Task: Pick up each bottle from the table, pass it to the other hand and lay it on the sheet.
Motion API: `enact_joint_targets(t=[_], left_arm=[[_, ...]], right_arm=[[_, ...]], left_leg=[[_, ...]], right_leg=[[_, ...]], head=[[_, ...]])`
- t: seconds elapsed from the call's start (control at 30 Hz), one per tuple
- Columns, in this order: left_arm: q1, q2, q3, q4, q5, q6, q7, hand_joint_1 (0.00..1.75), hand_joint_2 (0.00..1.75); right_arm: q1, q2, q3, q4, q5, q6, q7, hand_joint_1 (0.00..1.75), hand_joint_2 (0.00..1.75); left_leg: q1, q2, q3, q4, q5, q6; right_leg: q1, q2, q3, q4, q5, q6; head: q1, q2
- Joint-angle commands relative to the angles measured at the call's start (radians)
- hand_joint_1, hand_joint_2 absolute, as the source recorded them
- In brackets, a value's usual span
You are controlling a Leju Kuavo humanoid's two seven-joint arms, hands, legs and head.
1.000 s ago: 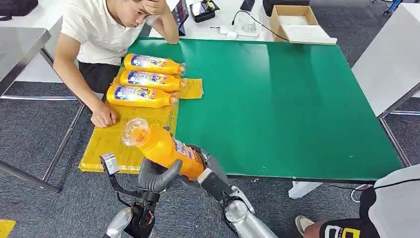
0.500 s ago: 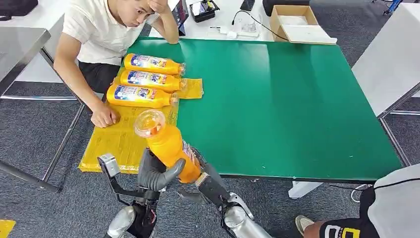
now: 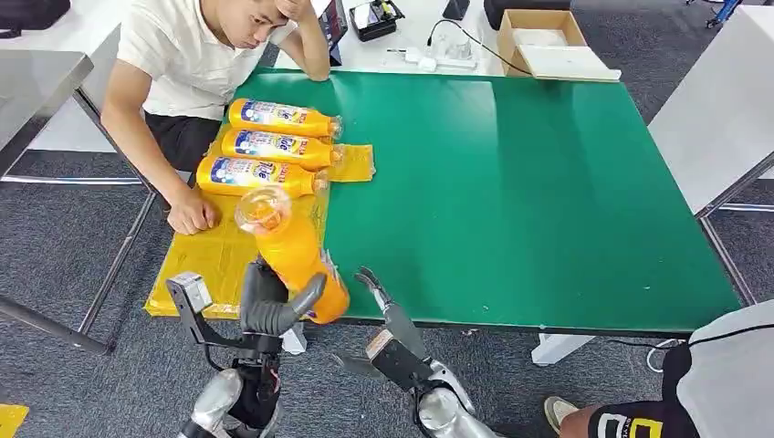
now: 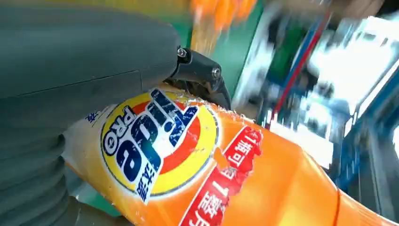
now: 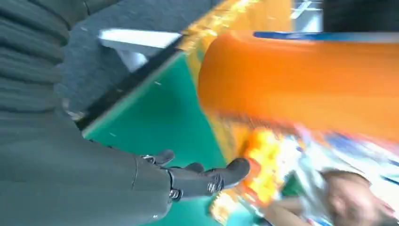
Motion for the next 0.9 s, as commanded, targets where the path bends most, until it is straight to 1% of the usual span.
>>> enact_joint_targets(t=[0.03, 0.07, 0.1, 0.13, 0.2, 0.23, 0.27, 0.3, 0.33, 0.37, 0.4, 0.43, 0.47, 0.53, 0.57, 0.6, 0.63, 0.7, 0.73, 0.77, 0.8, 0.83, 0.87, 0.9], left_arm=[[-0.191, 0.025, 0.126, 0.245, -0.542, 0.464, -0.13, 1.75, 1.75], [-0.203, 0.003, 0.193, 0.286, -0.74, 0.473, -0.116, 1.75, 1.75], [-0.21, -0.008, 0.222, 0.307, -0.835, 0.473, -0.103, 1.73, 1.75], [-0.228, -0.024, 0.254, 0.355, -0.949, 0.473, -0.1, 1.75, 1.75], [-0.228, -0.024, 0.254, 0.355, -0.949, 0.473, -0.1, 1.75, 1.75], [-0.228, -0.024, 0.254, 0.355, -0.949, 0.473, -0.1, 1.75, 1.75], [-0.228, -0.024, 0.254, 0.355, -0.949, 0.473, -0.1, 1.75, 1.75], [-0.228, -0.024, 0.254, 0.355, -0.949, 0.473, -0.1, 1.75, 1.75], [-0.253, -0.026, 0.235, 0.426, -0.991, 0.464, -0.089, 1.75, 1.75], [-0.269, -0.015, 0.211, 0.458, -0.987, 0.442, -0.082, 1.57, 1.75], [-0.289, -0.004, 0.19, 0.498, -0.975, 0.415, -0.075, 1.62, 1.75], [-0.32, 0.009, 0.159, 0.559, -1.0, 0.426, -0.054, 1.66, 1.75], [-0.338, 0.013, 0.145, 0.596, -1.028, 0.43, -0.031, 1.71, 1.75], [-0.403, 0.012, 0.117, 0.725, -1.054, 0.409, 0.01, 1.68, 1.75], [-0.434, 0.015, 0.098, 0.788, -1.086, 0.397, 0.046, 1.64, 1.75], [-0.482, 0.025, 0.055, 0.881, -1.162, 0.363, 0.111, 1.55, 1.75], [-0.498, 0.021, 0.054, 0.913, -1.159, 0.325, 0.122, 1.52, 1.75], [-0.507, 0.021, 0.054, 0.933, -1.158, 0.302, 0.128, 1.52, 1.75], [-0.515, 0.022, 0.054, 0.951, -1.157, 0.289, 0.131, 1.54, 1.75], [-0.534, 0.021, 0.045, 0.988, -1.169, 0.245, 0.16, 1.5, 1.75], [-0.549, 0.019, 0.047, 1.015, -1.168, 0.207, 0.182, 1.34, 1.75], [-0.558, 0.02, 0.052, 1.031, -1.165, 0.186, 0.197, 1.43, 1.75], [-0.568, 0.021, 0.053, 1.049, -1.166, 0.167, 0.211, 1.34, 1.75], [-0.575, 0.023, 0.051, 1.059, -1.17, 0.156, 0.222, 1.31, 1.75]], right_arm=[[0.048, -0.091, 0.087, -0.486, -0.145, -0.091, -0.028, 0.0, 1.75], [0.046, -0.083, 0.074, -0.479, -0.13, -0.097, -0.028, 0.0, 1.75], [0.043, -0.08, 0.068, -0.469, -0.124, -0.093, -0.028, 0.0, 1.75], [0.036, -0.08, 0.065, -0.458, -0.105, -0.095, -0.028, 0.0, 1.75], [0.036, -0.08, 0.065, -0.458, -0.105, -0.095, -0.028, 0.0, 1.75], [0.036, -0.08, 0.065, -0.458, -0.105, -0.095, -0.028, 0.0, 1.75], [0.036, -0.08, 0.065, -0.458, -0.105, -0.095, -0.028, 0.0, 1.75], [0.036, -0.08, 0.065, -0.458, -0.105, -0.095, -0.028, 0.0, 1.75], [0.029, -0.088, 0.081, -0.447, -0.111, -0.105, -0.028, 0.0, 1.75], [0.024, -0.088, 0.088, -0.441, -0.121, -0.109, -0.028, 0.0, 1.75], [0.023, -0.091, 0.101, -0.453, -0.135, -0.118, -0.028, 0.0, 1.75], [0.024, -0.092, 0.118, -0.48, -0.165, -0.162, -0.028, 0.0, 1.75], [0.027, -0.086, 0.115, -0.489, -0.184, -0.179, -0.028, 0.0, 1.75], [0.022, -0.076, 0.113, -0.483, -0.2, -0.224, -0.028, 0.0, 1.75], [0.02, -0.07, 0.101, -0.471, -0.205, -0.227, -0.028, 0.0, 1.75], [0.015, -0.063, 0.084, -0.463, -0.219, -0.199, -0.028, 0.0, 1.75], [0.014, -0.061, 0.076, -0.461, -0.221, -0.191, -0.028, 0.0, 1.75], [0.014, -0.06, 0.075, -0.46, -0.221, -0.182, -0.028, 0.0, 1.75], [0.015, -0.058, 0.072, -0.46, -0.219, -0.178, -0.028, 0.0, 1.75], [0.017, -0.056, 0.069, -0.468, -0.221, -0.169, -0.028, 0.0, 1.75], [0.022, -0.05, 0.062, -0.47, -0.226, -0.155, -0.028, 0.0, 1.75], [0.025, -0.044, 0.058, -0.468, -0.229, -0.15, -0.028, 0.0, 1.75], [0.027, -0.04, 0.056, -0.466, -0.227, -0.147, -0.028, 0.0, 1.75], [0.028, -0.039, 0.056, -0.464, -0.225, -0.143, -0.028, 0.0, 1.75]], left_leg=[[0.0, -0.001, -0.001, 0.0, 0.0, -0.001], [0.001, -0.001, 0.001, 0.001, 0.0, -0.001], [0.001, -0.001, 0.001, 0.0, 0.0, -0.001], [0.001, -0.001, 0.004, 0.0, -0.001, -0.001], [0.001, -0.002, 0.002, -0.001, 0.0, -0.001], [0.001, -0.001, 0.005, -0.001, -0.001, -0.001], [0.0, -0.001, 0.003, -0.001, 0.0, -0.001], [0.001, -0.001, 0.005, -0.001, -0.001, -0.001], [0.001, 0.0, 0.006, 0.0, -0.001, -0.002], [0.001, 0.0, 0.004, -0.001, -0.001, -0.001], [0.001, -0.001, 0.006, -0.001, -0.001, -0.001], [0.0, -0.002, 0.003, -0.001, 0.0, -0.001], [0.0, -0.004, 0.005, -0.001, 0.0, -0.002], [0.001, -0.005, 0.007, -0.001, -0.001, -0.003], [0.001, -0.004, 0.005, -0.001, 0.0, -0.002], [0.0, -0.003, 0.003, -0.001, 0.001, -0.001], [0.001, -0.003, 0.005, -0.001, 0.0, -0.002], [0.0, -0.003, 0.002, -0.001, 0.001, -0.001], [0.001, -0.003, 0.004, -0.001, 0.0, -0.001], [0.001, -0.001, 0.005, 0.0, -0.001, -0.002], [0.001, 0.0, 0.004, 0.0, 0.0, -0.001], [0.001, 0.0, 0.003, 0.0, 0.0, -0.001], [0.001, 0.0, 0.004, 0.0, -0.001, -0.001], [0.001, 0.0, 0.006, 0.0, -0.001, -0.002]], right_leg=[[0.0, -0.001, -0.001, 0.001, 0.0, -0.001], [0.001, -0.002, 0.001, 0.001, -0.001, -0.002], [0.001, -0.001, 0.001, 0.0, 0.0, -0.001], [0.001, -0.001, 0.004, 0.001, -0.001, -0.002], [0.001, -0.001, 0.003, -0.001, 0.0, -0.001], [0.001, -0.001, 0.005, -0.001, -0.001, -0.002], [0.0, -0.001, 0.004, 0.0, -0.001, -0.001], [0.001, -0.001, 0.006, -0.001, -0.001, -0.002], [0.001, -0.001, 0.007, -0.001, -0.002, -0.003], [0.001, -0.001, 0.005, -0.001, -0.001, -0.002], [0.001, -0.002, 0.007, -0.001, -0.002, -0.002], [0.0, -0.003, 0.004, -0.001, -0.001, -0.002], [0.001, -0.004, 0.006, 0.0, -0.002, -0.002], [0.002, -0.005, 0.009, 0.0, -0.003, -0.004], [0.001, -0.004, 0.006, 0.0, -0.002, -0.003], [0.001, -0.004, 0.005, 0.0, -0.001, -0.002], [0.001, -0.004, 0.006, 0.0, -0.001, -0.003], [0.0, -0.003, 0.003, 0.0, 0.0, -0.001], [0.001, -0.003, 0.005, 0.0, -0.001, -0.002], [0.001, -0.002, 0.006, 0.0, -0.001, -0.003], [0.001, 0.0, 0.004, 0.0, 0.0, -0.002], [0.001, 0.0, 0.003, 0.0, 0.0, -0.002], [0.001, 0.0, 0.004, 0.001, -0.001, -0.002], [0.002, -0.001, 0.006, 0.0, -0.002, -0.003]], head=[[0.0, 0.0], [0.0, 0.0], [0.0, 0.0], [0.0, 0.0], [0.001, 0.0], [0.0, 0.0], [0.0, 0.0], [0.0, 0.0], [0.0, 0.0], [0.0, 0.0], [0.0, 0.0], [0.0, 0.0], [0.0, 0.0], [0.0, 0.0], [0.0, 0.0], [0.0, 0.0], [0.0, 0.0], [0.0, 0.0], [0.0, 0.0], [0.0, 0.0], [0.0, 0.0], [0.0, 0.0], [0.0, 0.0], [0.0, 0.0]])
